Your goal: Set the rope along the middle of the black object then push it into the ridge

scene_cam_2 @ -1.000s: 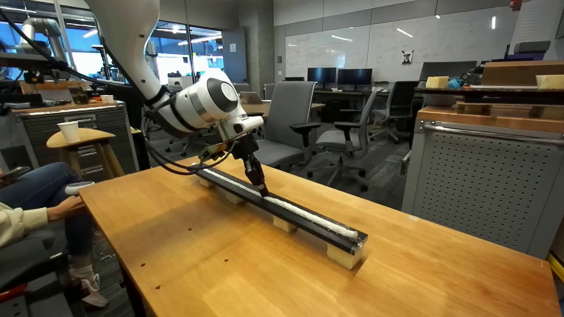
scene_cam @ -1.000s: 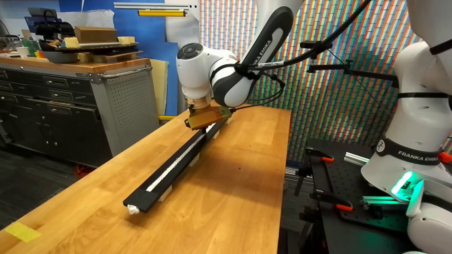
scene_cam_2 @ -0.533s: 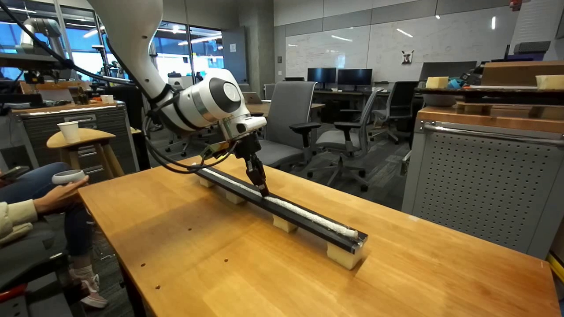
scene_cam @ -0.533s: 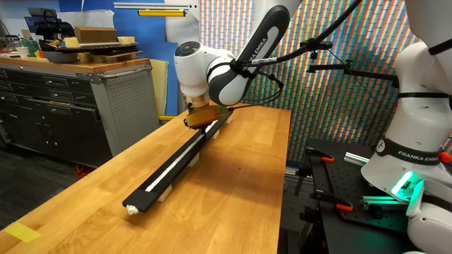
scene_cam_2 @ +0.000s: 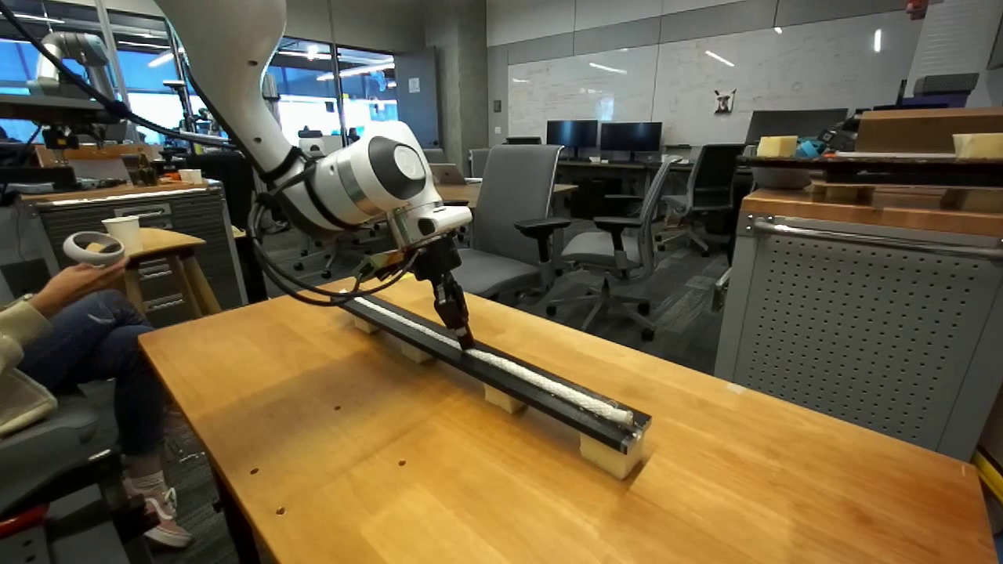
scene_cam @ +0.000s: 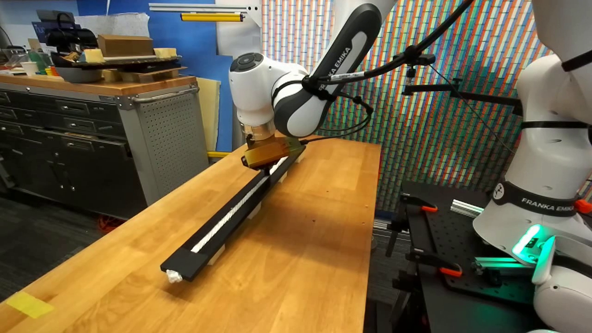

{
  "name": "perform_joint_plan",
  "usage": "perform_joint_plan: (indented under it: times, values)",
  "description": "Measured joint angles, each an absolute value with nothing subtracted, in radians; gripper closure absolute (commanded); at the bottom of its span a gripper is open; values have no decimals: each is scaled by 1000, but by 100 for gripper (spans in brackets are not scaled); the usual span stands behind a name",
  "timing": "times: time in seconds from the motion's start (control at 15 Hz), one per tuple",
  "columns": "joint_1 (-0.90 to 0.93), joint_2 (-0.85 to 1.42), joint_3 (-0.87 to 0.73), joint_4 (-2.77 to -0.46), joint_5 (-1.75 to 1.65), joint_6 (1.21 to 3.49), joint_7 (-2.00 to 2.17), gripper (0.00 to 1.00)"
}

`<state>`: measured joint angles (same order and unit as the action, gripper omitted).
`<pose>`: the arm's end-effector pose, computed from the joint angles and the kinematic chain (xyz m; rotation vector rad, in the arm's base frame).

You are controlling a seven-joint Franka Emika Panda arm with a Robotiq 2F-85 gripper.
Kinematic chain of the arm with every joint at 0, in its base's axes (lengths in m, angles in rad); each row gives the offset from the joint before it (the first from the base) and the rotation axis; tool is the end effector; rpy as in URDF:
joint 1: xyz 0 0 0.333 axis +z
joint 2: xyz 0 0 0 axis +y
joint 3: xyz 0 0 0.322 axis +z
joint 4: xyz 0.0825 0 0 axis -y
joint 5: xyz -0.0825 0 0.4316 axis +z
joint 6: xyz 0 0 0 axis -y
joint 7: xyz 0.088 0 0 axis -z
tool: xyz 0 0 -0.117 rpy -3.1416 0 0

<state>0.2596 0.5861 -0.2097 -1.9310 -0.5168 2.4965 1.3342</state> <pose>0.6532 0.0329 0.1428 2.5449 -1.1198 0.3488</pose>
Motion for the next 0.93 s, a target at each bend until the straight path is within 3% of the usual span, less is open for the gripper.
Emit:
perform_joint_plan:
  times: [0.93]
  values:
    - [271,583,-228,-1934,-608,2504,1323,100]
